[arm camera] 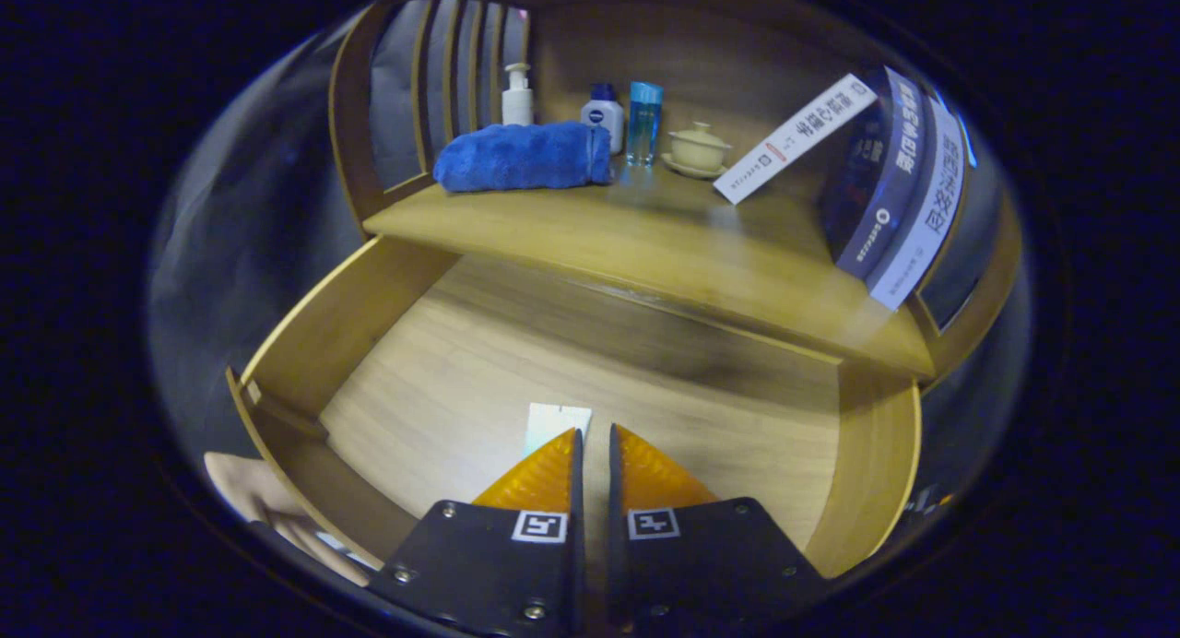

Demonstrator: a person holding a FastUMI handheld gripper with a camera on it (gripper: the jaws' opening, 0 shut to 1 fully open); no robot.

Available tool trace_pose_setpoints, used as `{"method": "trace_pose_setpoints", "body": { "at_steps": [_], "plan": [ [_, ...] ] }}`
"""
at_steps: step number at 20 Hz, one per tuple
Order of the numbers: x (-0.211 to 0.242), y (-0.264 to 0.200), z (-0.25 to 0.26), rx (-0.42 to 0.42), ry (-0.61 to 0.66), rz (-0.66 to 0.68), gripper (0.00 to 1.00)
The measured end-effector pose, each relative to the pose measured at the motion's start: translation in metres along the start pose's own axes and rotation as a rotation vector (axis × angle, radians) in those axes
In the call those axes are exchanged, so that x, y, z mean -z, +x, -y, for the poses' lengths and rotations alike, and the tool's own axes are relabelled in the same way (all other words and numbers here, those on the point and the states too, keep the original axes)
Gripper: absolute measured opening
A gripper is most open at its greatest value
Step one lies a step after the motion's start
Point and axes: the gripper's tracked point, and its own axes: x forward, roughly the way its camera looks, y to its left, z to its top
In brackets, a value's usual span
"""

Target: Pull open the drawer, take out the items inside it, and place them on the countertop above the cabinet.

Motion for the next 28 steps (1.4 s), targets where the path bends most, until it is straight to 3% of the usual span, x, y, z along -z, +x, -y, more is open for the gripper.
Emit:
{"method": "trace_pose_setpoints", "body": {
  "at_steps": [6,9,12,17,26,28],
  "plan": [
    [-0.001,0.006,-0.022,-0.051,-0.062,-0.028,0.11],
    [0.006,0.009,-0.034,-0.102,-0.109,-0.087,0.53],
    [0.017,0.020,-0.027,-0.056,-0.179,-0.178,0.94],
    [0.051,0.034,-0.043,-0.112,-0.168,-0.395,0.94],
    [0.079,0.038,-0.050,-0.134,-0.232,-0.564,0.94],
    [0.082,0.034,-0.055,-0.162,-0.218,-0.588,0.87]
  ]
}}
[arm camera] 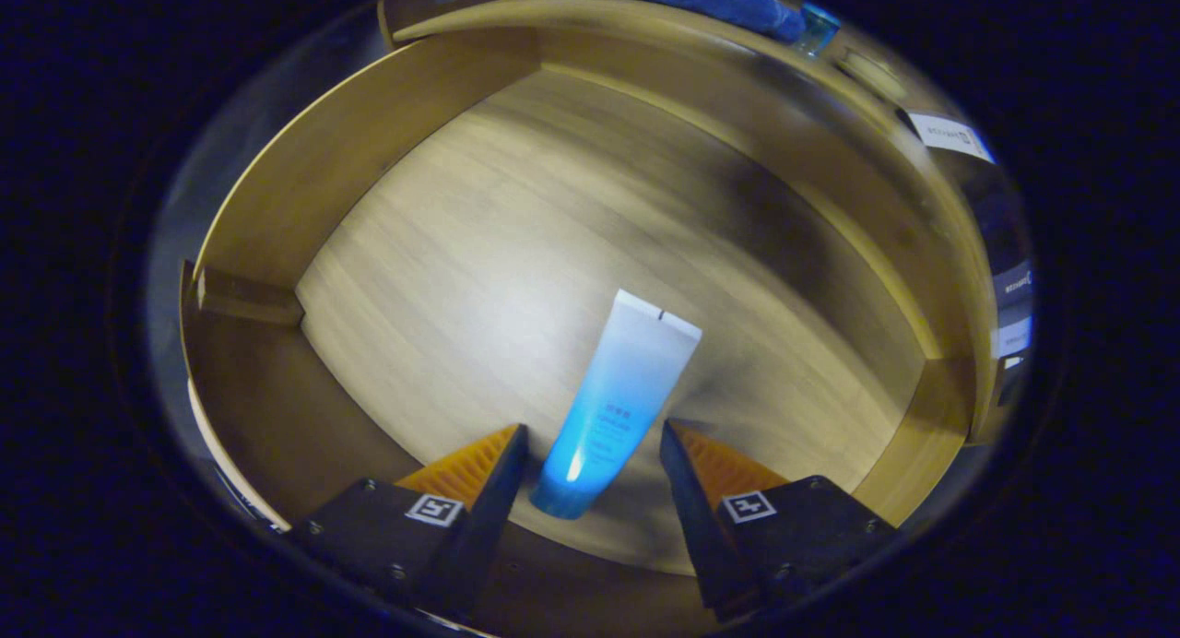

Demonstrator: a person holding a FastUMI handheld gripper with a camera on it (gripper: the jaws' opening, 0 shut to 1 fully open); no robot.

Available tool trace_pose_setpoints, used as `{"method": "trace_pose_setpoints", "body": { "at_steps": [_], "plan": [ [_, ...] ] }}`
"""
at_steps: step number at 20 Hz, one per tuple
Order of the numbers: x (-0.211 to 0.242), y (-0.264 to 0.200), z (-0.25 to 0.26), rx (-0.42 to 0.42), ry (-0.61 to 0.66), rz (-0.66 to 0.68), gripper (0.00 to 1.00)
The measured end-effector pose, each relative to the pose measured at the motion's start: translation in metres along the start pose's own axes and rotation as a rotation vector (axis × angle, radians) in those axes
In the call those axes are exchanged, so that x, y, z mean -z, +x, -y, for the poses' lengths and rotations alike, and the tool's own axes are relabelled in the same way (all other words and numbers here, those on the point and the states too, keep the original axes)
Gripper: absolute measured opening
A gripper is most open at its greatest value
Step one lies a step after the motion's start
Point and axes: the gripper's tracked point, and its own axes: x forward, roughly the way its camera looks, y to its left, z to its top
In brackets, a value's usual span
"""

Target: Pull open the drawer, take out the items inside it, and place them on the countertop above the cabinet.

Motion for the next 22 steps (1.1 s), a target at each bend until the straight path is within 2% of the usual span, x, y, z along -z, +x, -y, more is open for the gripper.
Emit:
{"method": "trace_pose_setpoints", "body": {
  "at_steps": [1,2,3,4,5,17,20,22],
  "plan": [
    [-0.002,0.000,0.000,-0.003,-0.006,0.008,0.74],
    [0.000,-0.001,0.002,-0.003,-0.011,0.000,0.71],
    [-0.004,-0.028,0.003,-0.003,-0.019,0.004,0.58],
    [0.000,-0.007,0.004,0.007,-0.033,0.009,0.45],
    [-0.001,-0.005,0.004,0.014,-0.041,0.013,0.39],
    [0.000,-0.007,0.001,0.047,-0.085,0.038,0.39],
    [0.000,-0.008,0.000,0.028,-0.067,0.067,0.39],
    [-0.011,-0.012,0.005,0.024,-0.007,0.131,0.38]
  ]
}}
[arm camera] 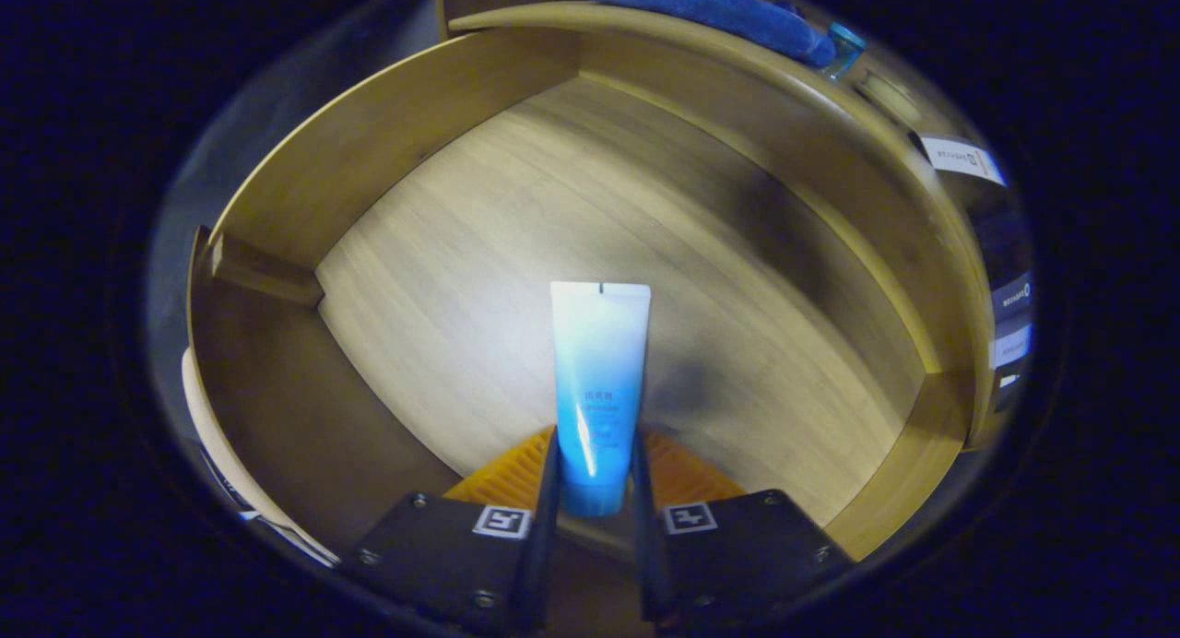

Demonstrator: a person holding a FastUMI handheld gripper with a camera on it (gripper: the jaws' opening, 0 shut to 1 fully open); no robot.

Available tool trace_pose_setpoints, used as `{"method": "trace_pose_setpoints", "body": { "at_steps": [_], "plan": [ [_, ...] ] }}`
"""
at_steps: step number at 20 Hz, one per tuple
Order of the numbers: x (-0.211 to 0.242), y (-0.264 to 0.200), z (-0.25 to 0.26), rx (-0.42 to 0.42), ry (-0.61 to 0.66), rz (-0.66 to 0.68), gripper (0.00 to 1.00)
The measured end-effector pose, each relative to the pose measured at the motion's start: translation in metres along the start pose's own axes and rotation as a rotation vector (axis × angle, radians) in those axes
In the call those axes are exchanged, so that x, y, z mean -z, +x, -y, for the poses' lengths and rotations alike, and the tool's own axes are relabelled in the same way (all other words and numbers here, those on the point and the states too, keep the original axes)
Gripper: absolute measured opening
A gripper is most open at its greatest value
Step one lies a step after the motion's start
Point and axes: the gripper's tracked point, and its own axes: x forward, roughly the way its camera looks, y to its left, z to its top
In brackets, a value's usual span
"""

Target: Pull open the drawer, take out the items inside it, and place them on the countertop above the cabinet.

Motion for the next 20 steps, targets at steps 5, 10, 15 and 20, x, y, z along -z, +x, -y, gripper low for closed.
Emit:
{"method": "trace_pose_setpoints", "body": {
  "at_steps": [5,10,15,20],
  "plan": [
    [-0.014,-0.017,0.000,0.014,0.010,0.117,0.28],
    [-0.032,-0.058,0.002,-0.008,0.018,0.246,0.28],
    [-0.058,-0.111,0.009,0.018,0.011,0.393,0.28],
    [-0.087,-0.135,0.023,0.036,0.100,0.483,0.28]
  ]
}}
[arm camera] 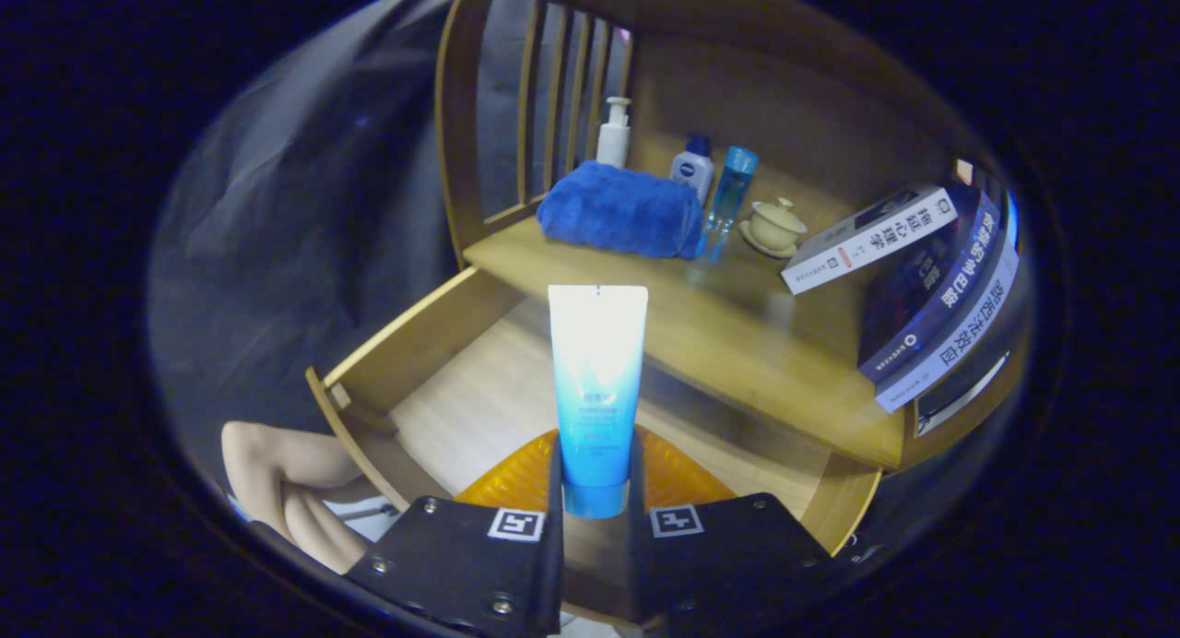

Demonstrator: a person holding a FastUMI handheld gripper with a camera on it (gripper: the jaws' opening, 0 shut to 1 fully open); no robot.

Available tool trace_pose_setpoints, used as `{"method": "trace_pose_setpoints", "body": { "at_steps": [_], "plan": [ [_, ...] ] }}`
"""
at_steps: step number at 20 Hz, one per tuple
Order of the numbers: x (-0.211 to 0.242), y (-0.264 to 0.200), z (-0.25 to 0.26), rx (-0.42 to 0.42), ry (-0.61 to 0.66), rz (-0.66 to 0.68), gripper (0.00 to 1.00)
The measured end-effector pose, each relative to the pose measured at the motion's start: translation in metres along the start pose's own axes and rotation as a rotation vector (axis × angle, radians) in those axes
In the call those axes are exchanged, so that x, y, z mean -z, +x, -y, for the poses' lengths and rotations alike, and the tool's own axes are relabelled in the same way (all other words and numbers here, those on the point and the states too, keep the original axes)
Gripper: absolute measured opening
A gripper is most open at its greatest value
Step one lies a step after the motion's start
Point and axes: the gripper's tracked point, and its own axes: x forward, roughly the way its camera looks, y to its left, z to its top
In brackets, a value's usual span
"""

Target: Pull open the drawer, take out the items inside it, and place them on the countertop above the cabinet.

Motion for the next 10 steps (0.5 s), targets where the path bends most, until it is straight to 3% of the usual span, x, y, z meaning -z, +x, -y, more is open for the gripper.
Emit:
{"method": "trace_pose_setpoints", "body": {
  "at_steps": [10],
  "plan": [
    [-0.042,0.064,0.069,0.186,0.191,0.027,0.27]
  ]
}}
